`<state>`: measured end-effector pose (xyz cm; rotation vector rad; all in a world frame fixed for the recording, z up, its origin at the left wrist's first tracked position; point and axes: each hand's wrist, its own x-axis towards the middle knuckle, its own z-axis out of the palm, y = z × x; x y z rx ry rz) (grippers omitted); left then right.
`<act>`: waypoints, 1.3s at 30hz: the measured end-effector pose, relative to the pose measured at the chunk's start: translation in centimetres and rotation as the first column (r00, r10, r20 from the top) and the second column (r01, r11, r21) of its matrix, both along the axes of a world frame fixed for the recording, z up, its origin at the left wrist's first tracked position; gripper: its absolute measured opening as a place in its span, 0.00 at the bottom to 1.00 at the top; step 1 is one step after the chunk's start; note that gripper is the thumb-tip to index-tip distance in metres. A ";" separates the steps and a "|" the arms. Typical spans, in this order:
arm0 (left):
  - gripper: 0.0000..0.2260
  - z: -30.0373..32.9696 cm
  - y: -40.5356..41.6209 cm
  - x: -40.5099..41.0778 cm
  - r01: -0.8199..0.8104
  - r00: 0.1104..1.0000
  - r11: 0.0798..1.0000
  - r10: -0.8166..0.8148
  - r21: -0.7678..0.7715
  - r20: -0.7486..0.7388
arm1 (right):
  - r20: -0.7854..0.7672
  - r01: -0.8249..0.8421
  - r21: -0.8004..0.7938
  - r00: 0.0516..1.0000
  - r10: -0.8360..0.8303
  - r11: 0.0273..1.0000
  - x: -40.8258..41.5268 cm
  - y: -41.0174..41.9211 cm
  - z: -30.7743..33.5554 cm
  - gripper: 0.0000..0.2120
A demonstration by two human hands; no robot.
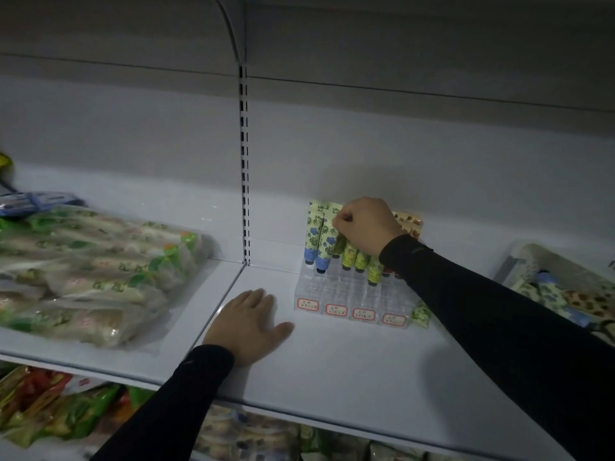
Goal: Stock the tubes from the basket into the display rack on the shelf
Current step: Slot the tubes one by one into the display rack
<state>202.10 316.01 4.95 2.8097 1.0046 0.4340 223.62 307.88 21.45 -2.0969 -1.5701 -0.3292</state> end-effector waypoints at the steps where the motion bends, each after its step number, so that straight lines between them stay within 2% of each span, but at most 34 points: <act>1: 0.29 0.1 0.0 0.0 0.002 1.000 1.000 -0.002 0.002 0.001 | 0.003 0.001 0.000 1.000 -0.001 1.000 -0.1 0.1 0.0 0.15; 8: 0.29 0.1 -0.1 -0.1 -0.006 1.000 1.000 0.006 0.014 0.019 | 0.026 0.012 -0.003 1.000 -0.012 1.000 -0.5 0.4 0.0 0.13; 16: 0.26 -0.2 0.1 0.0 0.000 0.999 1.000 -0.001 0.030 0.041 | -0.029 0.040 -0.011 0.999 -0.040 0.999 -0.8 0.4 0.1 0.13; 24: 0.29 0.1 0.0 -0.1 -0.002 1.000 1.000 0.002 0.012 0.024 | -0.052 0.034 -0.018 0.998 -0.034 0.999 -1.2 0.2 0.2 0.14; 32: 0.26 0.0 0.0 0.0 -0.008 0.999 1.000 0.007 0.021 0.033 | 0.035 -0.005 -0.074 0.999 0.007 0.997 -0.7 0.4 0.5 0.17; 39: 0.38 0.9 -0.8 -0.2 -0.030 0.999 1.000 0.030 -0.010 0.012 | -0.006 -0.025 -0.115 1.000 0.024 0.993 -0.2 0.6 0.7 0.15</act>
